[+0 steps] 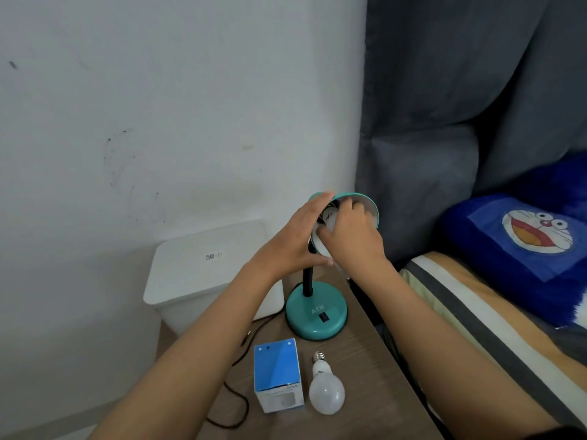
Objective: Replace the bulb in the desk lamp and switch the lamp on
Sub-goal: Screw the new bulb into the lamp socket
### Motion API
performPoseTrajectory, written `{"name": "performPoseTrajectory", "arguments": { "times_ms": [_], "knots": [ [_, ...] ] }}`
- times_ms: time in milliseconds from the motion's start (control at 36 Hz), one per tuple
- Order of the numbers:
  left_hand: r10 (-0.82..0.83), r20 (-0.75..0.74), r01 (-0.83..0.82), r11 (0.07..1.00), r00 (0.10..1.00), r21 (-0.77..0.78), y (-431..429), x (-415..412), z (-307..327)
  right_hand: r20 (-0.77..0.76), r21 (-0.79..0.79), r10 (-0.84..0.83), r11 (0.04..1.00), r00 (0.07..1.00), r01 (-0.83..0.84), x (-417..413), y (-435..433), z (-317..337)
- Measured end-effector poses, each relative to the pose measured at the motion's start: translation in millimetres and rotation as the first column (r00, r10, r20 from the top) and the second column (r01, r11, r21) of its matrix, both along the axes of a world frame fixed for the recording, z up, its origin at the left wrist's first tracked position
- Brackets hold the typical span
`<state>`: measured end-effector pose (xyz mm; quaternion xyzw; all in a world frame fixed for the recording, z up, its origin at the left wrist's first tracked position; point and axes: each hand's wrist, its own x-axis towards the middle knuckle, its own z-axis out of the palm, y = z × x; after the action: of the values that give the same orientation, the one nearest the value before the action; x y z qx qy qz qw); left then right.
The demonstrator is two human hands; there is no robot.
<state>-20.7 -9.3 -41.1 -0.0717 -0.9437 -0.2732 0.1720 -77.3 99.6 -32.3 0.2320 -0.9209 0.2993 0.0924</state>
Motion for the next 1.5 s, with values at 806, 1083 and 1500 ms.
{"name": "performPoseTrajectory", "arguments": {
  "times_ms": [806,1083,1500],
  "knots": [
    [0.032,0.020,-0.034,0.997,0.999,0.067,-6,4,-1,0.221,-0.410,-0.003,0.907,0.975,0.096,0,17,-9],
    [0.025,-0.011,-0.024,0.996,1.000,0.088,-8,4,-4,0.064,-0.468,0.229,0.867,0.971,-0.173,8,18,-22],
    [0.034,0.003,-0.034,0.994,0.999,0.105,-4,6,-2,-0.057,-0.363,0.105,0.924,0.993,-0.118,8,24,-22]
  ]
}}
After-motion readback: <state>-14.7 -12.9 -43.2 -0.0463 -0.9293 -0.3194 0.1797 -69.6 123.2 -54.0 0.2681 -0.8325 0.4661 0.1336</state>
